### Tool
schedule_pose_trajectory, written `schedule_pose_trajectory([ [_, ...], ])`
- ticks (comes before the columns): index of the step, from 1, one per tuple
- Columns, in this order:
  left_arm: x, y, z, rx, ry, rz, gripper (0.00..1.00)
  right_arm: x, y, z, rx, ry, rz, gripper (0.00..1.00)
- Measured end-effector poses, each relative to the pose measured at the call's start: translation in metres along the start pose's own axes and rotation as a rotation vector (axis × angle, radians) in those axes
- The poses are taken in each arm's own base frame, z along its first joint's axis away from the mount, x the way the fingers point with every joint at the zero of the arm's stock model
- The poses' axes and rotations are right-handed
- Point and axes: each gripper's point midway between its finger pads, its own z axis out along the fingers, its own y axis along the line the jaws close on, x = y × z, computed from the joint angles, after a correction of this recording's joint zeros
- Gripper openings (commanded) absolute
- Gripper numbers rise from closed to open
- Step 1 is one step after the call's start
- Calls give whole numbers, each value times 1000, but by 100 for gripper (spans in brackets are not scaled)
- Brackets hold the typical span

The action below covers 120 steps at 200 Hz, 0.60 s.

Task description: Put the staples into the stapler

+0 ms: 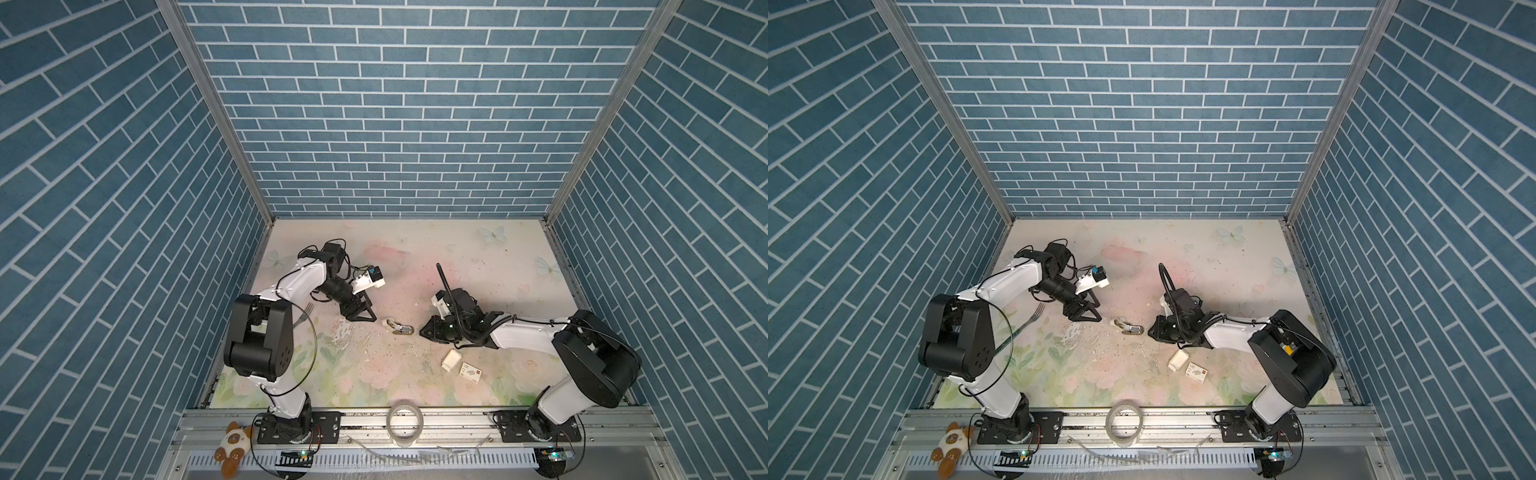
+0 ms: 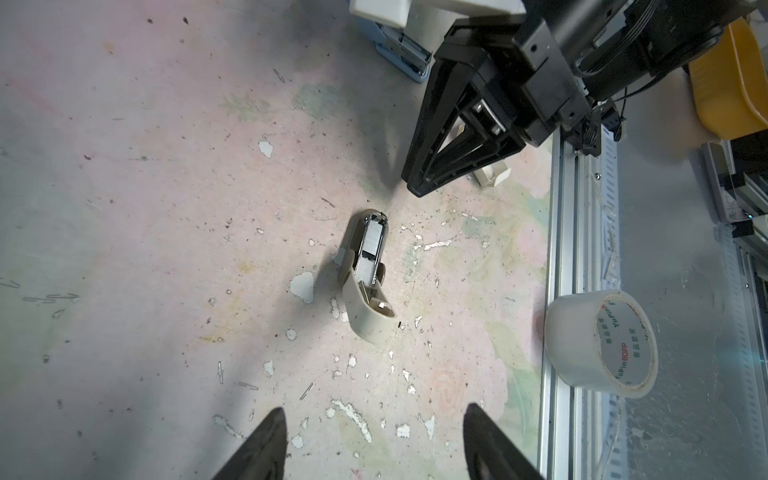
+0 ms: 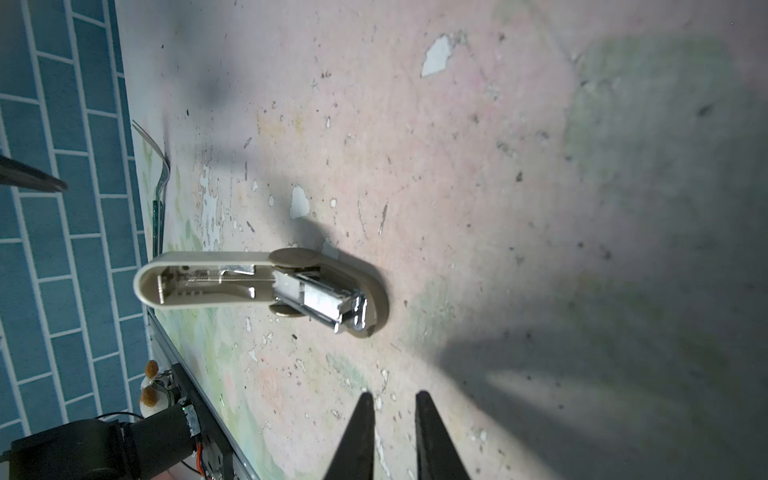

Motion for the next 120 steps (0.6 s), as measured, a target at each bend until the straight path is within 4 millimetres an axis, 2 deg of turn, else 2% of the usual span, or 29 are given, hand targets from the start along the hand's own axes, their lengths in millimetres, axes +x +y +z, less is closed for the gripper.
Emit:
schedule_pose_trajectory([
  [38, 7, 1, 13, 12, 60, 45, 59, -4, -4, 12, -2, 9, 40, 19],
  [85, 12, 1, 25, 23, 122, 114, 56, -18, 10, 14, -49, -15, 37, 20],
  [120, 11, 1, 31, 11, 141, 166, 50, -17, 7, 18, -43, -6, 52, 20],
])
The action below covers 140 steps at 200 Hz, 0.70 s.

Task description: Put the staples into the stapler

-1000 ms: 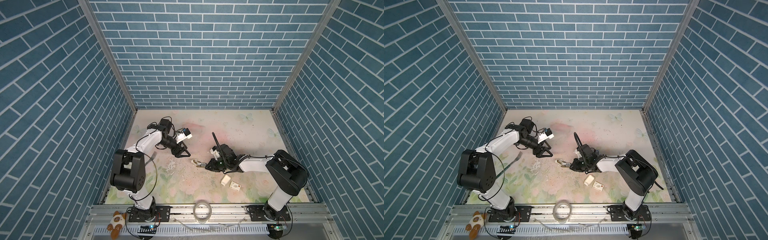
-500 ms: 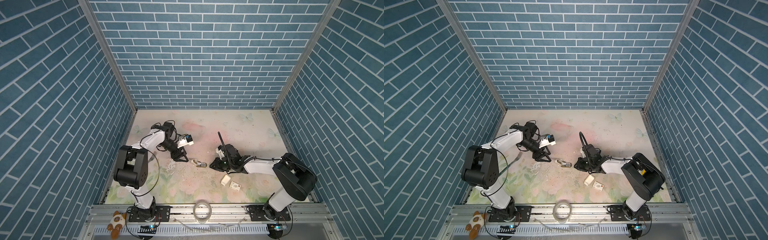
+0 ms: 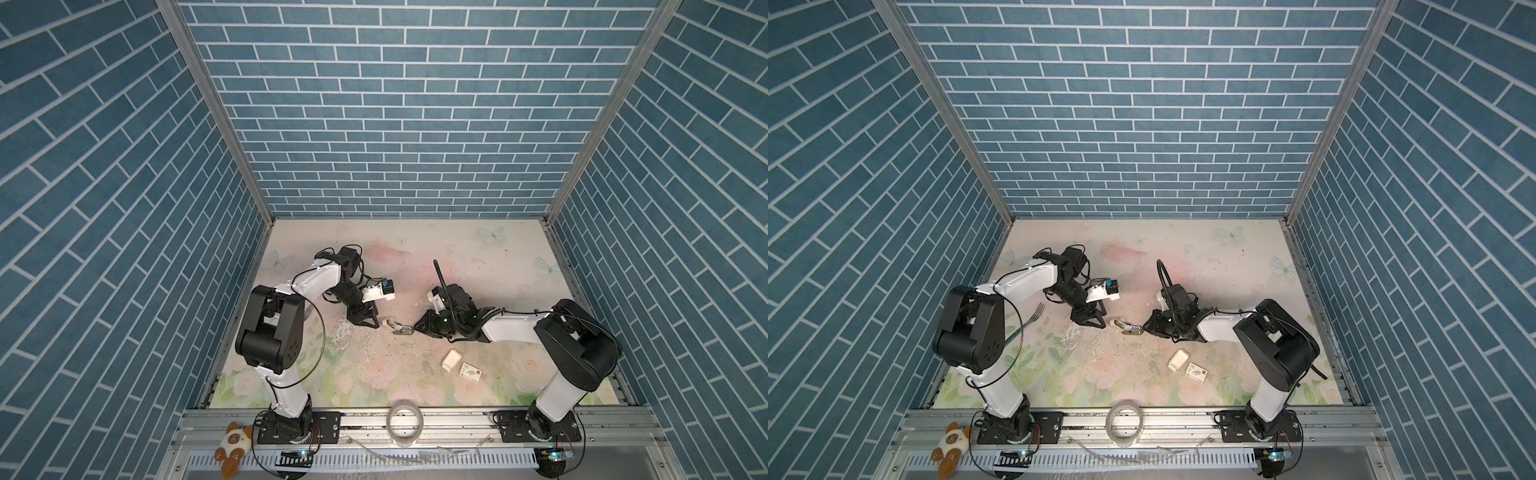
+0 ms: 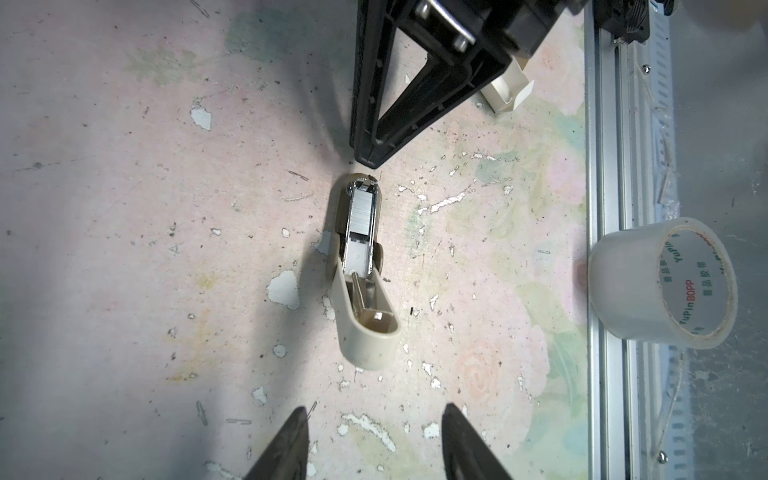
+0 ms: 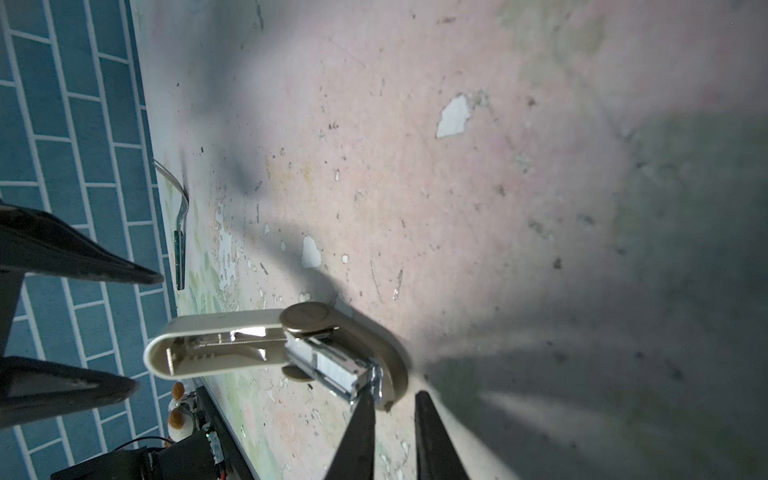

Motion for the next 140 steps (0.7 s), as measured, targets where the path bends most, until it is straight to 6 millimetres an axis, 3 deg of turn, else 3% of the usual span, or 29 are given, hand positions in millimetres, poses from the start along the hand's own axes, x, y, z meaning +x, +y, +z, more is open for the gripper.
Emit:
schedule_pose_trajectory([
  [75, 2, 1, 19, 13, 45, 52, 38, 2, -4, 3, 7, 12, 18, 19],
  [140, -2, 2, 23, 4, 47, 77, 33, 5, -2, 3, -5, 27, 25, 19],
])
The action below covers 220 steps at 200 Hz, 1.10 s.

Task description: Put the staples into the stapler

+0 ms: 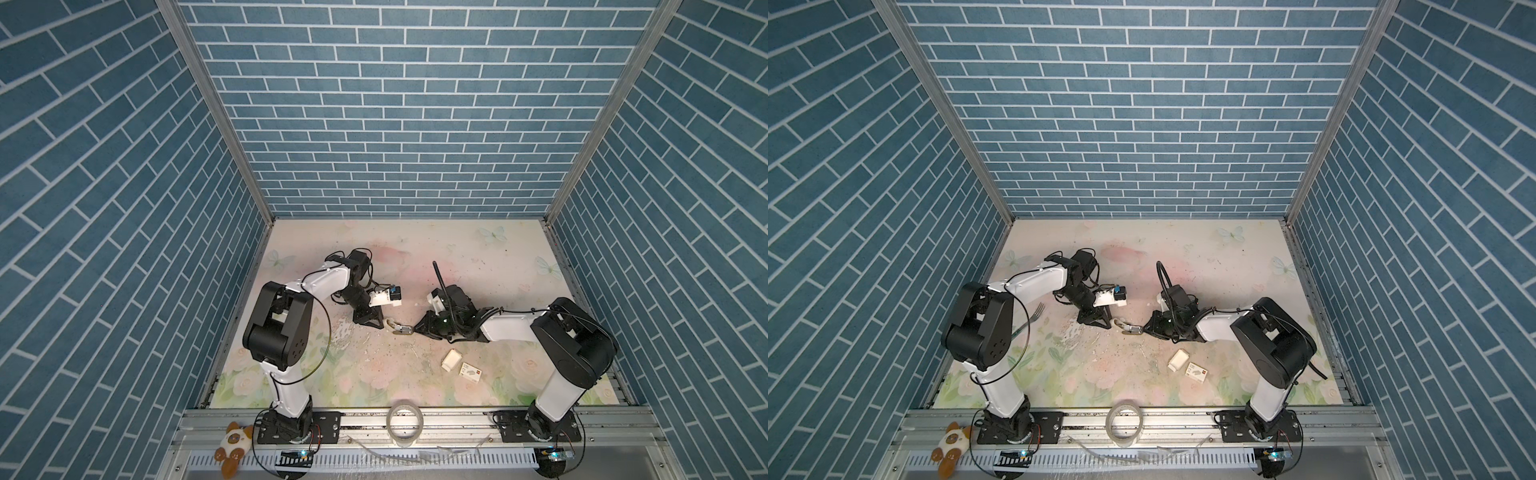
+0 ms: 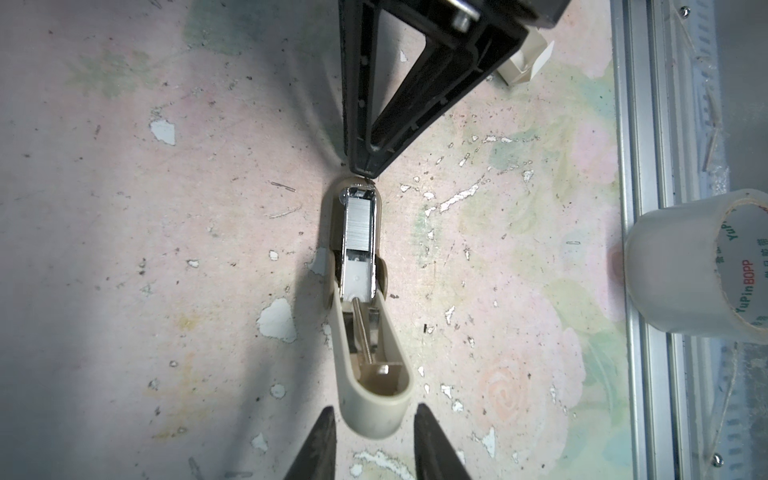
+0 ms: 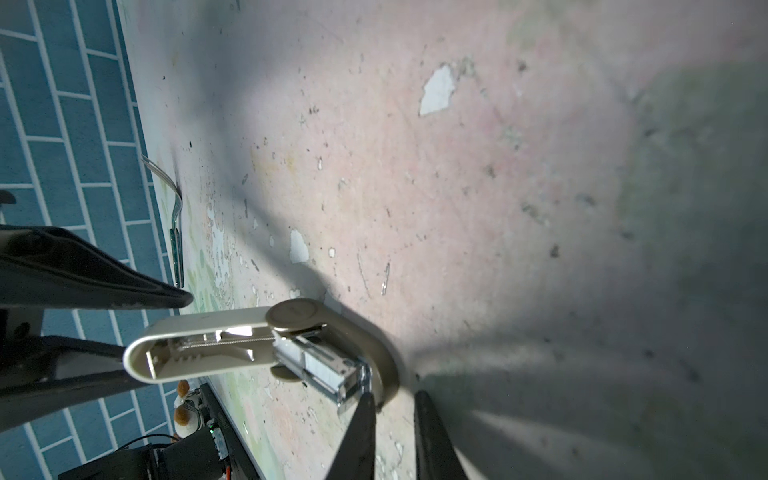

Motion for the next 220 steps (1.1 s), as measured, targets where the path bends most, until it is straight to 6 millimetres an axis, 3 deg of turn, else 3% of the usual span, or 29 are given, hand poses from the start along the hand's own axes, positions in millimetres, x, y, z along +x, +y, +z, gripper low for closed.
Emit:
schedule_pose_trajectory([
  [79, -3, -3, 5, 3, 3, 13, 26, 2, 2, 5, -25, 19, 3, 16],
  [220, -14, -4, 12, -3, 1, 12, 25, 3, 2, 6, -31, 33, 17, 15],
])
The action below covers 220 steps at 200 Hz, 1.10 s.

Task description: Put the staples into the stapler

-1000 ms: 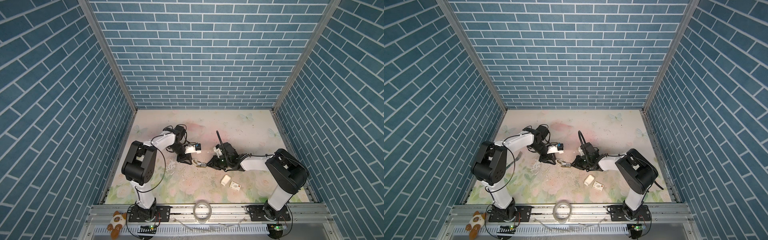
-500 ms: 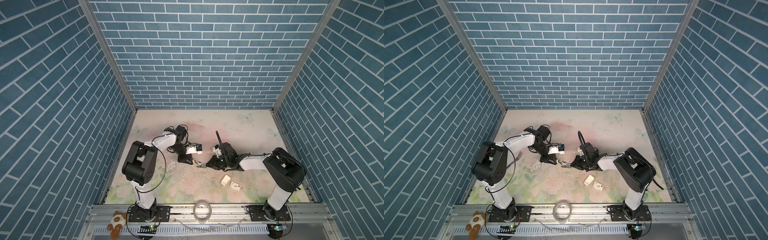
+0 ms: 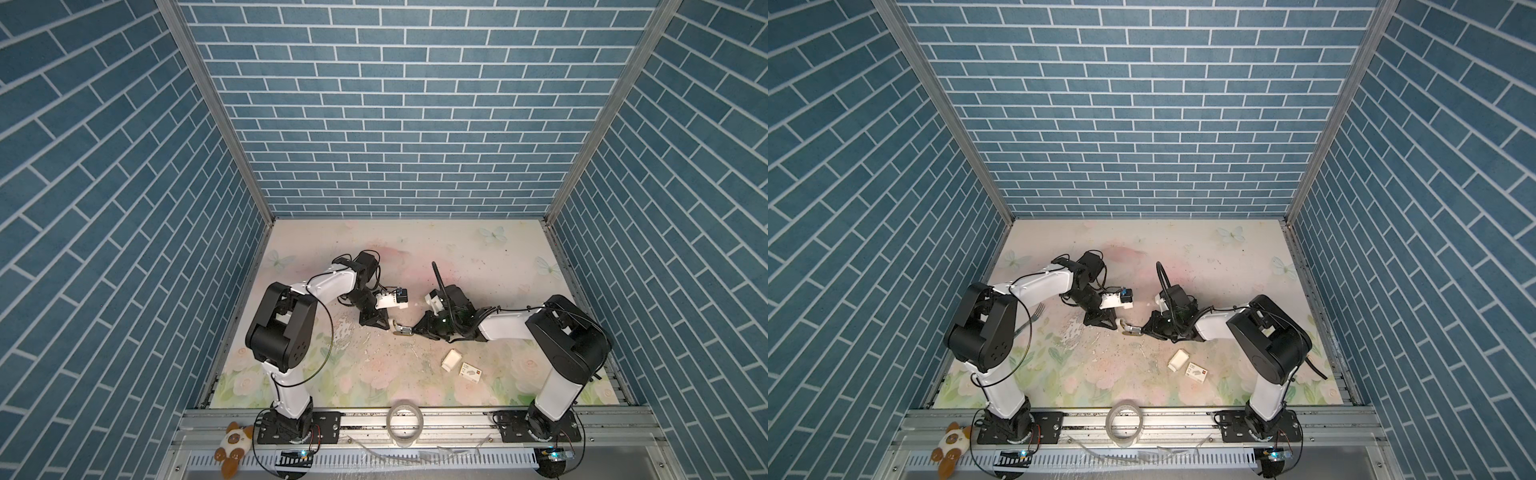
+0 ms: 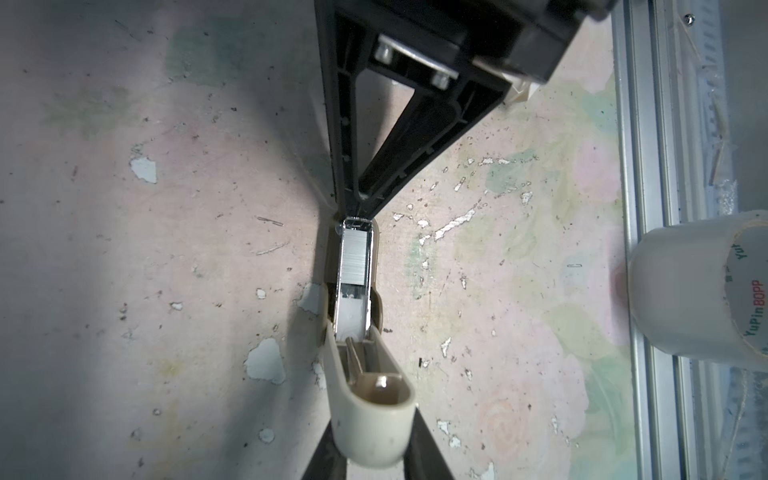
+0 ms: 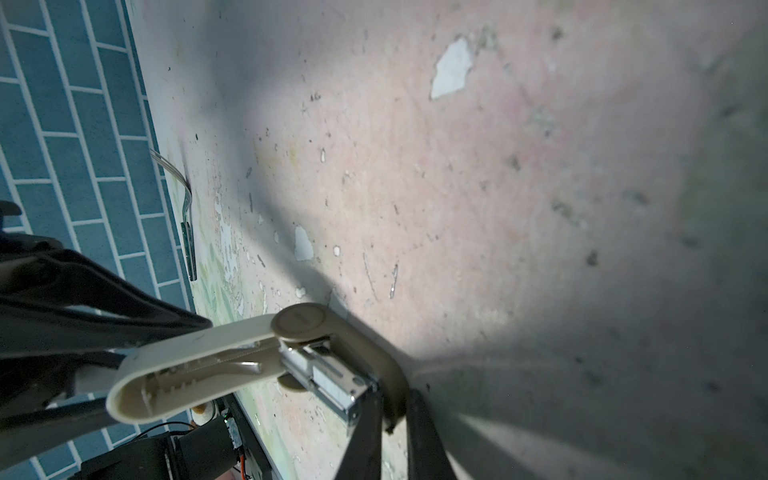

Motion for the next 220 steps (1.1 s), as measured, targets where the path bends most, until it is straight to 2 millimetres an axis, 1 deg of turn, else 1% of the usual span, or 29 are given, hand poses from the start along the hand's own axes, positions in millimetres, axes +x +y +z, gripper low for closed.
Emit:
schedule_pose_trajectory([
  [62, -7, -2, 5, -5, 2, 14, 25, 0, 0, 0, 0, 1, 0, 14],
  [161, -11, -7, 13, -13, 51, 42, 26, -1, 0, 0, -2, -2, -2, 14],
  [190, -16, -4, 10, -29, 57, 55, 35, -2, 0, 1, -6, -6, -4, 14],
  [206, -21, -1, 7, -42, 57, 61, 45, -2, 1, 1, -8, -7, -6, 14],
  [220, -25, 1, 4, -55, 57, 74, 50, -3, 1, 1, -8, -8, -7, 14],
])
